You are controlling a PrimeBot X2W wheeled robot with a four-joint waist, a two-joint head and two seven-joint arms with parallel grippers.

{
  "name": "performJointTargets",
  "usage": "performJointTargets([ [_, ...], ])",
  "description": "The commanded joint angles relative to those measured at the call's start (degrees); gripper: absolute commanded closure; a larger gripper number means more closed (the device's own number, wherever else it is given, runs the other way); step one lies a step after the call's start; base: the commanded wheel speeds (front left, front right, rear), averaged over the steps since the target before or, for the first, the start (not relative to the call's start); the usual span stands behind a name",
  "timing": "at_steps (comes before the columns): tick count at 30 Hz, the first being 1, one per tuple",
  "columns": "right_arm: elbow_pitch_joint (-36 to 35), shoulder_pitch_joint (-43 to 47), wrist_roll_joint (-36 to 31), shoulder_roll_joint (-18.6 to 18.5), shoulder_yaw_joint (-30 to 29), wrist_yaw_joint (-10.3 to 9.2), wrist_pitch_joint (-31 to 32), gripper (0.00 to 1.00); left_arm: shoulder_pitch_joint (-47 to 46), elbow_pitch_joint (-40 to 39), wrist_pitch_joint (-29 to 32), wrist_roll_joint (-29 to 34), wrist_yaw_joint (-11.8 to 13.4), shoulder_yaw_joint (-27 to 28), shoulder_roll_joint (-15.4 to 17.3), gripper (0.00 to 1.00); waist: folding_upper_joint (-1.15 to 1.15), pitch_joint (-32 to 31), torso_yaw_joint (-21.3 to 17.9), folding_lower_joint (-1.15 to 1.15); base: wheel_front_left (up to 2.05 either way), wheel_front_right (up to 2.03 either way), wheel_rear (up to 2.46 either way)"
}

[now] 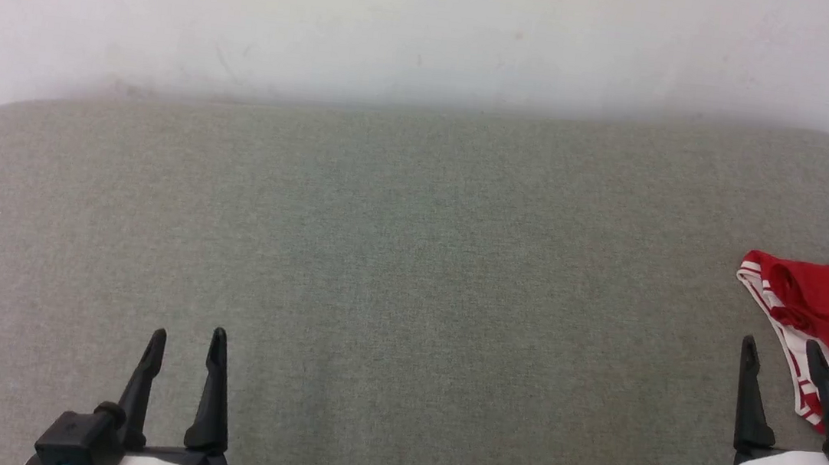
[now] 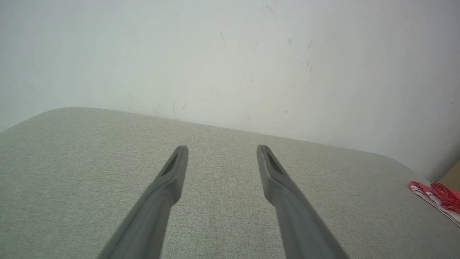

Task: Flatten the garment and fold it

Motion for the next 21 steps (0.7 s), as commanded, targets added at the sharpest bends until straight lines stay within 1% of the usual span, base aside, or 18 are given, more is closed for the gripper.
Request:
performJointTargets([
  [1,0.31,0.3,0.4,0.17,-0.14,-0.12,-0.51,0.0,0.59,0.34,-0.27,0.07,-0.39,0.38,-0.19,0.0,-0.01,-0.17,0.28,0.0,0.0,0.0,0.0],
  [10,0.76,-0.43,0.09,0.18,0.22,-0.12,-0.69,0.0,-0.19,1.58,-0.27,2.81,-1.14,1.28,-0.53,0.0,-0.01,0.62,0.16,0.0,0.0,0.0,0.0],
  [11,0.89,-0.07,0.0,0.0,0.11,0.0,-0.38,1.0,0.05,1.42,0.05,2.65,-0.8,1.04,-0.25,1.0,-0.01,0.57,0.22,0.01,0.0,0.0,0.0],
  [21,0.33,-0.01,0.15,-0.03,0.66,0.0,0.38,1.0,-0.38,1.4,0.84,3.32,-0.69,0.95,-0.27,1.0,-0.01,0.46,0.32,0.01,0.0,0.0,0.0],
])
